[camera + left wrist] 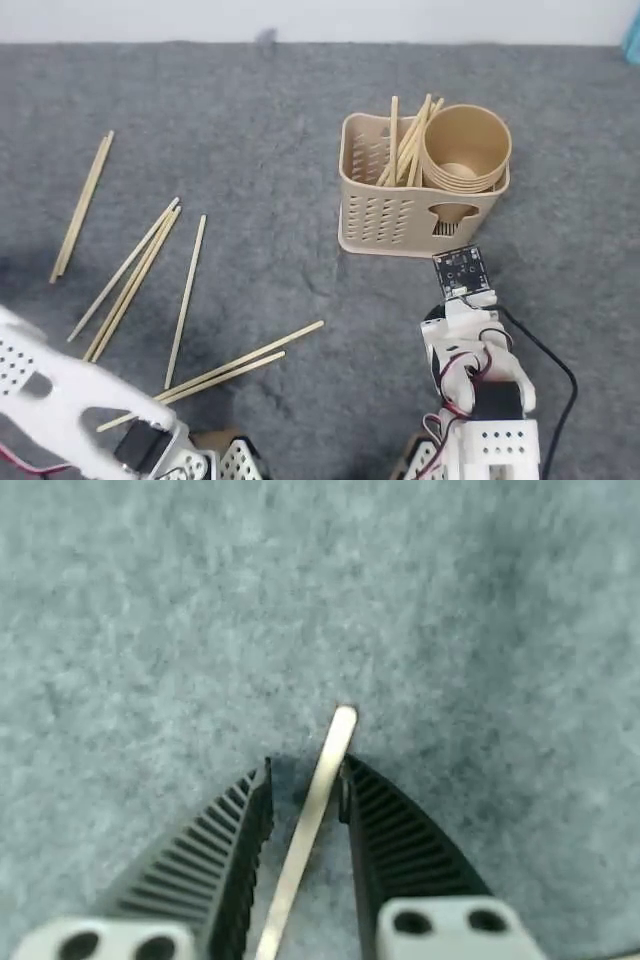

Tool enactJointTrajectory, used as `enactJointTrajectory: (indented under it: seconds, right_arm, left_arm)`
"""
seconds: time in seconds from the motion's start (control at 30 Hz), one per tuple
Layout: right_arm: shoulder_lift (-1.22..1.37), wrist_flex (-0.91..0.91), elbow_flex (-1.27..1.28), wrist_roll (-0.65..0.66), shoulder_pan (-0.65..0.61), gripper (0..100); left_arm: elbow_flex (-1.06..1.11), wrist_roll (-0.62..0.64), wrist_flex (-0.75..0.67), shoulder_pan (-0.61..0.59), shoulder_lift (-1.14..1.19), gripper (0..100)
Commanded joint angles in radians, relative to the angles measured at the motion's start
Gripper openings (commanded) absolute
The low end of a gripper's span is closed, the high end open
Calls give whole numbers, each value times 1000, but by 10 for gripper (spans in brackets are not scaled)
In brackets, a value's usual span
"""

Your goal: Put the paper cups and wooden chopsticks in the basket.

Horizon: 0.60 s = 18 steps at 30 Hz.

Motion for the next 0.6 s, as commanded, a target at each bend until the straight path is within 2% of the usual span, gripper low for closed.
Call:
enactJointTrajectory:
  seconds: [0.0, 0.2, 0.33, 0.4, 0.57]
  right_arm:
    - [-15, -5, -8, 20, 13, 33]
    - [-15, -5, -8, 21, 13, 33]
    - [-15, -5, -8, 21, 13, 33]
    - [-15, -5, -8, 21, 13, 33]
    - [-15, -5, -8, 21, 13, 33]
  left_arm:
    - [-156, 5, 5, -5, 81, 108]
    - [-338, 6, 77, -2, 213, 106]
    - [-495, 8, 184, -2, 264, 1]
    - [-585, 8, 258, -3, 278, 14]
    - [-639, 9, 264, -26, 252, 13]
